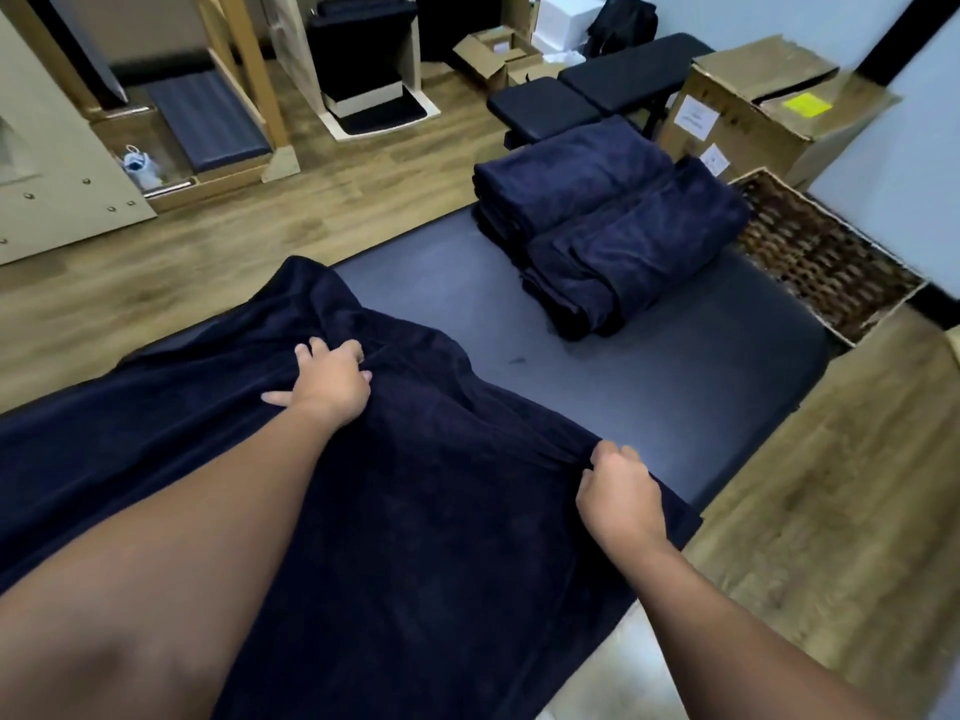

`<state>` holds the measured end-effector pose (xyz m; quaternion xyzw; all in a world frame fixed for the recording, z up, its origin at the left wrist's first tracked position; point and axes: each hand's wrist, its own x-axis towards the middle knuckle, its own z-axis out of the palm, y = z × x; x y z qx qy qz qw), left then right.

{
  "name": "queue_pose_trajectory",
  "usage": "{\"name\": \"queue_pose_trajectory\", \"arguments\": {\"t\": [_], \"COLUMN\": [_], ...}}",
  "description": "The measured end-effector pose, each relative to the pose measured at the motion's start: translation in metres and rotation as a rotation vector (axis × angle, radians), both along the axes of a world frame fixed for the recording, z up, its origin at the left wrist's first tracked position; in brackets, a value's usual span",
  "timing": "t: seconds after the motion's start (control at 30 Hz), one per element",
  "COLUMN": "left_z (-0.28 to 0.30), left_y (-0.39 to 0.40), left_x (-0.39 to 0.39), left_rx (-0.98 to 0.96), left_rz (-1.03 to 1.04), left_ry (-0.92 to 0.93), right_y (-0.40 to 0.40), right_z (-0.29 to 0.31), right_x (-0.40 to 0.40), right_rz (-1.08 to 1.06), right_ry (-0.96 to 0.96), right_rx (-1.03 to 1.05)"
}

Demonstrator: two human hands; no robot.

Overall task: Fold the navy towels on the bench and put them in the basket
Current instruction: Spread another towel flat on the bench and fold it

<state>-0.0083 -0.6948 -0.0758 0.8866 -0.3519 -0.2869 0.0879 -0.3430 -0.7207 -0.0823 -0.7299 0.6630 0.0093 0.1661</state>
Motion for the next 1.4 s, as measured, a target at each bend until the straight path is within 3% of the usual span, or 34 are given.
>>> {"name": "queue_pose_trajectory", "arguments": {"t": [0.23,0.47,0.57,0.67,0.8,0.97,1.17,1.3,1.4], "left_z": [0.005,0.009,0.011,0.017,0.013,0.003,-0.003,-0.008,-0.008], "left_y": [-0.082,-0.070,-0.041,-0.007,0.027,0.032,0.027,0.025,0.024], "left_x": [-0.004,-0.004,-0.016,-0.029,-0.034,-0.036,-0.034,-0.032,-0.032], "left_rx": [0.006,0.027,-0.077,-0.016,0.228,0.233,0.282,0.332,0.353], "left_rz": [-0.134,-0.276,-0.180,-0.035,0.157,0.189,0.195,0.170,0.157], "left_ry": [0.045,0.043,-0.103,-0.285,-0.051,0.035,0.042,0.040,0.043], "right_y": [-0.062,-0.075,-0.080,-0.085,-0.094,-0.121,-0.169,-0.196,-0.206], "right_z": [0.002,0.015,0.022,0.023,0.026,0.030,0.023,0.014,0.010], "right_x": [-0.010,0.003,0.032,0.071,0.123,0.181,0.241,0.266,0.281], "right_rz": [-0.068,0.044,0.234,0.400,0.549,0.664,0.559,0.370,0.378], "right_ry": [0.002,0.081,0.070,-0.002,-0.095,-0.164,-0.304,-0.271,-0.243], "right_rx": [0.017,0.070,0.057,0.036,0.018,-0.066,-0.093,0.048,0.098]}}
